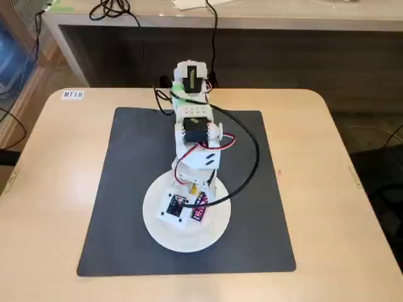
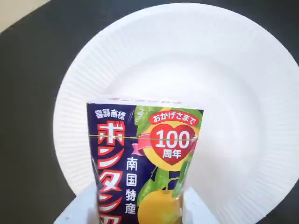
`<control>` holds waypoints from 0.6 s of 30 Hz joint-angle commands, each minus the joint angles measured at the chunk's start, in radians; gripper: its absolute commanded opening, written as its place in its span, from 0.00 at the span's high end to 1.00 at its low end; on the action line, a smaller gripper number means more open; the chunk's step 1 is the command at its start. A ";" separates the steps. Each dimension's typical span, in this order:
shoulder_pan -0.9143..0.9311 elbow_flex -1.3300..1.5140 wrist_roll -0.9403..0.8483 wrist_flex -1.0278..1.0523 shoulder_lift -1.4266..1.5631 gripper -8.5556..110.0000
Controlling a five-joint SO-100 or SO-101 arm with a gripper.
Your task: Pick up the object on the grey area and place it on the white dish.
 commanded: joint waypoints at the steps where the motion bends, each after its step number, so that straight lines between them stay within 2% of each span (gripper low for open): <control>1: 0.025 -0.055 0.012 0.005 0.006 0.80; 7: 0.041 -0.055 0.012 0.005 -0.023 0.78; 18: 0.060 -0.052 0.023 0.012 -0.052 0.66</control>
